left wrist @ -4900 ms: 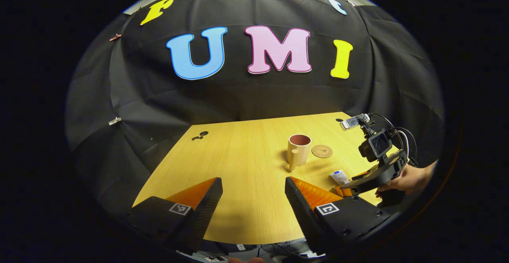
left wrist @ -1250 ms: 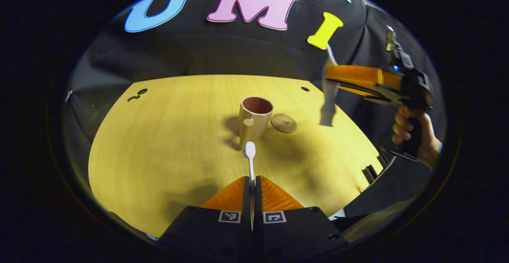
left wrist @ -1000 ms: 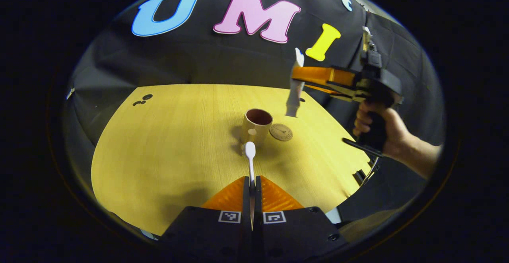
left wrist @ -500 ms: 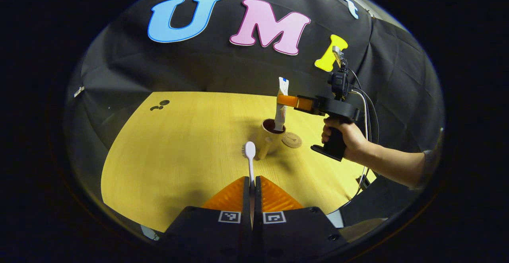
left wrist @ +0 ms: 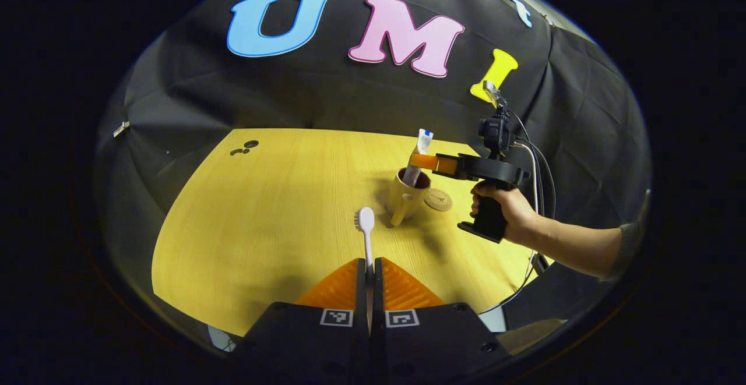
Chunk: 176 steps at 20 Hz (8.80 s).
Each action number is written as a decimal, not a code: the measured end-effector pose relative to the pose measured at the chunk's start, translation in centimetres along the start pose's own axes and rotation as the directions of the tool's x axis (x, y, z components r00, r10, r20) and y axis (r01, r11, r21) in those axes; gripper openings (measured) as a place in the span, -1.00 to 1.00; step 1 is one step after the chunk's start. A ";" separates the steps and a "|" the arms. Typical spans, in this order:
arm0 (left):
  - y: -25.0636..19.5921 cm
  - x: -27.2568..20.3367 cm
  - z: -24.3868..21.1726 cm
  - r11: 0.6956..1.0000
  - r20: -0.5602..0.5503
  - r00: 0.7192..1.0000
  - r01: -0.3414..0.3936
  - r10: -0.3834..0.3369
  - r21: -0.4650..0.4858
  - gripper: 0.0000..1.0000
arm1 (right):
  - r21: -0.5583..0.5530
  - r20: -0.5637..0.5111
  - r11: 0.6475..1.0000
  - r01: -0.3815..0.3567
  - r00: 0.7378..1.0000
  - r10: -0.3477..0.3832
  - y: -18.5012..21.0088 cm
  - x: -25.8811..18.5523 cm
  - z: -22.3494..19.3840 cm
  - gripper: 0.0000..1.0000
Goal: Put the toothbrush and toothpaste on the desktop into the cup, then pick up the cup and place it on the coaster on the desktop.
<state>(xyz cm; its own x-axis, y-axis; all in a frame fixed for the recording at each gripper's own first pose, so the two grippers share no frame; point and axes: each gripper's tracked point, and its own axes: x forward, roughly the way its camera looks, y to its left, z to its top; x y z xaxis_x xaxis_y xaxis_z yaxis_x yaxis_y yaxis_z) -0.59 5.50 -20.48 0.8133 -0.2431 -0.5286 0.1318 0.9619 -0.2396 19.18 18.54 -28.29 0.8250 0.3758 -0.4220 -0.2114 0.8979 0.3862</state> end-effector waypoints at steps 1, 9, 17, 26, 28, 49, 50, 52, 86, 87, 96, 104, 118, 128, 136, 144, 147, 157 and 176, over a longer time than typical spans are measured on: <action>-0.2 0.1 -0.1 1.000 -0.002 1.000 0.002 -0.002 -0.002 -0.88 | 0.006 -0.007 1.000 -0.003 1.000 0.003 0.0 -0.2 -0.1 -0.36; -0.9 0.8 1.3 1.000 0.013 1.000 0.002 -0.002 -0.018 -0.88 | 0.049 -0.033 0.999 0.003 0.999 -0.002 -0.1 -1.6 -0.3 -0.07; -2.3 4.1 7.4 0.999 0.114 0.993 0.027 -0.022 -0.039 -0.88 | 0.020 -0.129 1.000 0.023 0.991 -0.020 -3.0 -6.4 -1.8 0.27; -5.5 10.2 15.7 0.997 0.251 0.966 0.070 -0.062 -0.024 -0.98 | 0.026 -0.305 0.993 0.117 0.947 -0.104 -8.7 -12.9 -8.0 0.28; -6.0 11.5 17.6 0.997 0.295 0.953 0.072 -0.066 -0.010 -0.88 | 0.046 -0.314 0.990 0.131 0.943 -0.110 -9.7 -14.2 -8.3 0.27; -5.6 23.4 19.5 0.998 0.371 0.927 -0.060 0.063 -0.019 -0.88 | 0.074 -0.319 0.949 0.306 0.909 -0.268 -20.9 -23.1 -7.6 0.27; -5.9 23.5 19.2 0.998 0.366 0.929 -0.056 0.056 -0.011 -0.88 | 0.072 -0.321 0.951 0.302 0.910 -0.265 -20.8 -23.0 -7.7 0.27; -5.9 23.8 18.3 0.998 0.347 0.936 -0.057 0.055 -0.005 -0.88 | 0.073 -0.323 0.952 0.296 0.911 -0.258 -20.5 -22.9 -7.6 0.27; -6.6 16.7 8.5 0.983 -0.033 0.999 0.022 -0.017 0.180 0.89 | 0.142 -0.283 0.946 0.291 0.928 -0.243 -19.5 -23.6 -7.0 0.27; -6.6 17.1 7.6 0.977 -0.068 0.998 0.032 -0.018 0.209 0.89 | 0.143 -0.280 0.945 0.293 0.928 -0.245 -19.6 -23.7 -7.1 0.27; -5.9 23.2 2.7 0.965 -0.315 0.949 0.087 -0.005 0.248 0.83 | 0.153 -0.258 0.937 0.315 0.928 -0.270 -20.7 -25.8 -7.0 0.27; -5.3 26.5 1.2 0.954 -0.400 0.916 0.091 0.032 0.286 0.58 | 0.214 -0.259 0.901 0.378 0.911 -0.321 -23.1 -28.3 -8.3 0.27; -5.9 27.7 0.0 0.955 -0.397 0.916 0.066 0.056 0.288 -0.47 | 0.246 -0.277 0.883 0.401 0.902 -0.332 -23.7 -31.0 -10.9 0.27; -8.4 26.6 0.5 0.952 -0.337 0.941 0.072 0.034 0.298 -0.51 | 0.248 -0.267 0.884 0.397 0.905 -0.331 -24.4 -31.3 -10.8 0.27; -14.2 28.0 4.3 0.941 -0.309 0.951 0.122 -0.020 0.314 -0.41 | 0.269 -0.246 0.876 0.400 0.908 -0.339 -25.9 -32.4 -10.2 0.27; -17.8 30.3 3.3 0.929 -0.354 0.935 0.152 -0.024 0.337 -0.51 | 0.310 -0.227 0.848 0.430 0.899 -0.373 -28.3 -34.4 -9.9 0.27; -17.7 30.6 2.7 0.931 -0.363 0.932 0.145 -0.015 0.334 -0.51 | 0.317 -0.226 0.843 0.435 0.897 -0.379 -28.8 -34.9 -10.0 0.27; -17.5 31.8 1.6 0.930 -0.392 0.920 0.130 0.016 0.342 -0.51 | 0.326 -0.240 0.826 0.460 0.885 -0.399 -29.8 -36.4 -10.8 0.27; -17.8 31.1 1.5 0.939 -0.429 0.903 0.160 -0.015 0.305 0.32 | 0.333 -0.228 0.823 0.460 0.886 -0.403 -28.7 -35.4 -9.7 0.27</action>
<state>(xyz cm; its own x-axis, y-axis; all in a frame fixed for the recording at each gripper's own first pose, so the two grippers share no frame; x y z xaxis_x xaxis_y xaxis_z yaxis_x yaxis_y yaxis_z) 23.22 -19.02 -31.40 0.4899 -0.2875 -0.8230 0.4264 0.9025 -0.0615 -9.05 -18.30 -32.43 0.6967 0.0235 -0.7170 0.3801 0.8356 0.3967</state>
